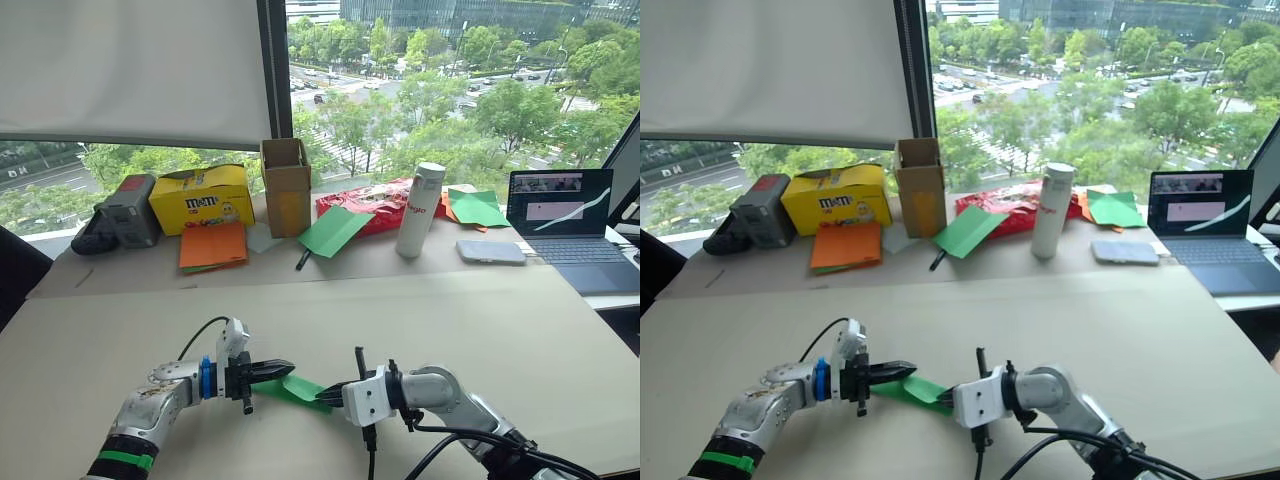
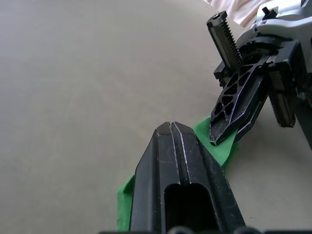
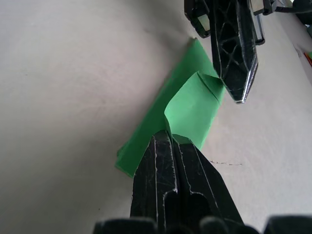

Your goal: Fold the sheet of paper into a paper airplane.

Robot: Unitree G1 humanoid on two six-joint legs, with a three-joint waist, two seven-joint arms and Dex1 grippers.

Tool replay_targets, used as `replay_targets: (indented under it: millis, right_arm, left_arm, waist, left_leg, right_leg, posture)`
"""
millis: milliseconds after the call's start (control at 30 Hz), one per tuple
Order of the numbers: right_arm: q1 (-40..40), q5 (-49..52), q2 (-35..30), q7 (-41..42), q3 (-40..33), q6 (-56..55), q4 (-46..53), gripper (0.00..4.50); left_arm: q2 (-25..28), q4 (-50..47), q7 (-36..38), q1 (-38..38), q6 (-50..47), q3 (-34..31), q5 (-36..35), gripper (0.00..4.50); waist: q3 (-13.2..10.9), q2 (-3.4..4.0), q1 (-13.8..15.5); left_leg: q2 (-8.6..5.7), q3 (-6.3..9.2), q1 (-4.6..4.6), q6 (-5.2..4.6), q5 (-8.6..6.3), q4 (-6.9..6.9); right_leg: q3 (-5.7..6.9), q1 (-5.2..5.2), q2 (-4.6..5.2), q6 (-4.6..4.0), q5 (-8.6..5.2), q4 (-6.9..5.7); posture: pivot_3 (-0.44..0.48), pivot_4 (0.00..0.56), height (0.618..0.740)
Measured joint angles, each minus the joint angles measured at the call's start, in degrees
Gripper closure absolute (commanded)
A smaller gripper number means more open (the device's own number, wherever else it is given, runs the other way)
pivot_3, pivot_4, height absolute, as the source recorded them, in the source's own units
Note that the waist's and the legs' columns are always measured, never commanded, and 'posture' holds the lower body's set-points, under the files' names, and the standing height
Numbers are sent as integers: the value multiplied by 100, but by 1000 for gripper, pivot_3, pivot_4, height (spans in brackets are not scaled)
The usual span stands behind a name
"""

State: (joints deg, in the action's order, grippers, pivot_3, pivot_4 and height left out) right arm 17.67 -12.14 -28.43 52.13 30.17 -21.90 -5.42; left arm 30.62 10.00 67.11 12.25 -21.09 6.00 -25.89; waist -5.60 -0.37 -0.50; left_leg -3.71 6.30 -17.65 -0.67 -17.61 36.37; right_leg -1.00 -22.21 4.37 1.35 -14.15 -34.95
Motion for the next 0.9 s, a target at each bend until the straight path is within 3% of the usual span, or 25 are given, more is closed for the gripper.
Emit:
replay_targets:
  millis: [267,467,633,833,900]
  right_arm:
    - [-2,0,1,0,10,0,-15,4433]
    - [5,-28,-10,-73,27,-110,-61,4433]
    - [4,-237,-111,-395,72,-547,-166,4433]
    - [9,-221,-227,-529,-61,-624,-127,2584]
    - [-76,-70,-478,-433,-191,-554,105,2584]
  left_arm:
    - [-13,41,-140,105,-109,204,311,4500]
    - [-58,-61,-251,50,-1012,22,-26,4500]
    - [89,-242,-92,-91,-1169,106,-68,4500]
    - [35,-306,-149,-152,-1164,163,-71,4500]
    - [8,-316,-151,-149,-1144,200,-71,4500]
  waist:
    - [9,14,-3]
    - [17,24,-21]
    - [20,33,-22]
    - [20,33,58]
    - [20,34,105]
  left_leg:
    - [-1,0,10,-3,-2,0]
    - [-2,-1,15,-7,-4,0]
    - [-5,-3,18,-8,-5,-1]
    - [-16,-1,20,-15,-9,1]
    - [-30,1,19,-22,-12,2]
  right_leg:
    - [-1,4,1,2,-1,-1]
    - [-1,3,-1,8,-5,-2]
    - [-5,1,4,11,-6,0]
    - [-3,3,13,17,-10,4]
    - [-3,2,25,28,-16,4]
  posture:
    - [0,150,740]
    - [0,150,740]
    - [0,150,740]
    - [0,150,740]
    - [0,150,740]
